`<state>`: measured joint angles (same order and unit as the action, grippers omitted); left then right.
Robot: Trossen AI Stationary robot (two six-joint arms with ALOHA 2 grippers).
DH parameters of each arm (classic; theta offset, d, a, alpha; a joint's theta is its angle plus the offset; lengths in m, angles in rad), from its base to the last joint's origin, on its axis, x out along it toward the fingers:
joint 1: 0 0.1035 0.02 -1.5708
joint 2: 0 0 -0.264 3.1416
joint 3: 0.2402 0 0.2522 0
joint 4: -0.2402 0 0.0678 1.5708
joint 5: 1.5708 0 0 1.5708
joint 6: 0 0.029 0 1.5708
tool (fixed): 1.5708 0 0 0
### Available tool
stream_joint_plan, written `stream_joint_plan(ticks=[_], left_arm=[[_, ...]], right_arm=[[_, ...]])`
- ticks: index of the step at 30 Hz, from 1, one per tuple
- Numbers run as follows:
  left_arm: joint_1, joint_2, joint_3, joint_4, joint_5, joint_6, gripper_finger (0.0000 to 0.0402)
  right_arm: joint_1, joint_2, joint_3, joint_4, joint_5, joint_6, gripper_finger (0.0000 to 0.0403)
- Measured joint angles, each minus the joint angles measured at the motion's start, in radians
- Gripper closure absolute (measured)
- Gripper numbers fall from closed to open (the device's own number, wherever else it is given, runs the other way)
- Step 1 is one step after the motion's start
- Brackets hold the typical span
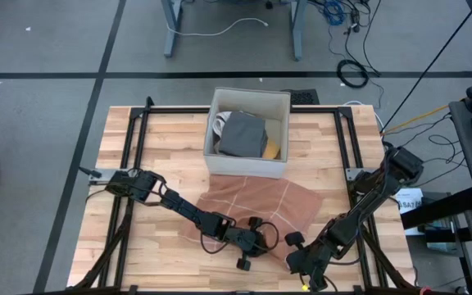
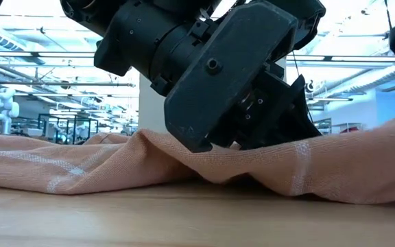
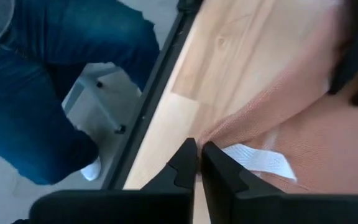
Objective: Fold towel
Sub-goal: Fold the brown towel with white checkered lines
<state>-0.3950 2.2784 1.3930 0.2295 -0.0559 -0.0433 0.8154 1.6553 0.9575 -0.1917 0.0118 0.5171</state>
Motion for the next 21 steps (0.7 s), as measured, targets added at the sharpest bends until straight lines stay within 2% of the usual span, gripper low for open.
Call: stream_joint_plan(ticks=[4,9,13,18,21], left_arm=[[-0.001,0.000,0.000,-0.001,0.000,0.000,0.0330],[-0.001,0.000,0.000,-0.002,0.000,-0.001,0.0330],[-0.001,0.000,0.000,-0.002,0.000,0.000,0.0330],[-0.019,-0.019,-0.003,-0.011,-0.006,0.056,0.0330],[-0.040,-0.046,-0.006,-0.034,-0.005,0.079,0.0330]], right_arm=[[0.007,0.027,0.000,0.036,-0.026,0.010,0.0373],[0.025,0.024,0.000,0.054,-0.028,0.024,0.0304],[0.026,0.015,0.001,0.005,0.038,0.070,0.0256],[0.024,0.015,0.001,-0.173,0.147,0.169,0.0246],[0.025,0.015,0.001,-0.254,0.166,0.212,0.0255]])
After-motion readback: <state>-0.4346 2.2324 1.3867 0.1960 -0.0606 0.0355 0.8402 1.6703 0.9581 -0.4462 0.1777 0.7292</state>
